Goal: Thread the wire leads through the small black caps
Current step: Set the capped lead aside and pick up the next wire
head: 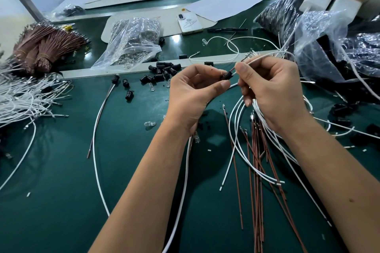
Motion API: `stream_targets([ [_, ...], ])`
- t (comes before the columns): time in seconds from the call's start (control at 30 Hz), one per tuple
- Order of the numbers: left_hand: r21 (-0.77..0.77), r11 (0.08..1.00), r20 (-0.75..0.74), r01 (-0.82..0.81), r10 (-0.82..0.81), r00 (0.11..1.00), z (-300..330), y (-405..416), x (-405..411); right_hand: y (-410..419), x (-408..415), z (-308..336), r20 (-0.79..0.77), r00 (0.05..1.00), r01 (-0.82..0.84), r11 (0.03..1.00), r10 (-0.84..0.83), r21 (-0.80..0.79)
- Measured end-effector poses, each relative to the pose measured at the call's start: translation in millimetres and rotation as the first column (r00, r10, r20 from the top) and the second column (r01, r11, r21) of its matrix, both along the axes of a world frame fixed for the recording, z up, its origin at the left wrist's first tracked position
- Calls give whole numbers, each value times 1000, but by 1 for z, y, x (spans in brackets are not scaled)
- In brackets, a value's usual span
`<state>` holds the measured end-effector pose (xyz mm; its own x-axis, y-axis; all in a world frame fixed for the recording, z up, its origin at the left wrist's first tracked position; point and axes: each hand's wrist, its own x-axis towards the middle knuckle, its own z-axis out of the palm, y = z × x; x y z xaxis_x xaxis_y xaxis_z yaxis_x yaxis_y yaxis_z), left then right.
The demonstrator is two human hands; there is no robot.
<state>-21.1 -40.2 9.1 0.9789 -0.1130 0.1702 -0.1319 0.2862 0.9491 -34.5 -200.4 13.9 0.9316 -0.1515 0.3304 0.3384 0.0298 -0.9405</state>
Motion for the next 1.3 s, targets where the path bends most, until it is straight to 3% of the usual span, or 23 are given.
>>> stream_targets([
  [0.47, -31, 999, -30, 6, -7, 1000, 0, 0, 1, 0, 1, -3, 130, 983, 146, 977, -126, -156],
  [0.73, -38, 999, -63, -6, 4, 998, 1, -2, 0, -1, -1, -1, 153, 979, 159, 969, -131, -187],
  [0.93, -11, 1000, -3, -23, 22, 1000, -1, 0, 1, 1, 0, -4, 131, 988, 114, 966, -85, -233],
  [1.3, 11, 1000, 24, -9, 9, 1000, 1, 2, 1, 0, -1, -2, -12, 1000, -12, 997, 12, -74],
])
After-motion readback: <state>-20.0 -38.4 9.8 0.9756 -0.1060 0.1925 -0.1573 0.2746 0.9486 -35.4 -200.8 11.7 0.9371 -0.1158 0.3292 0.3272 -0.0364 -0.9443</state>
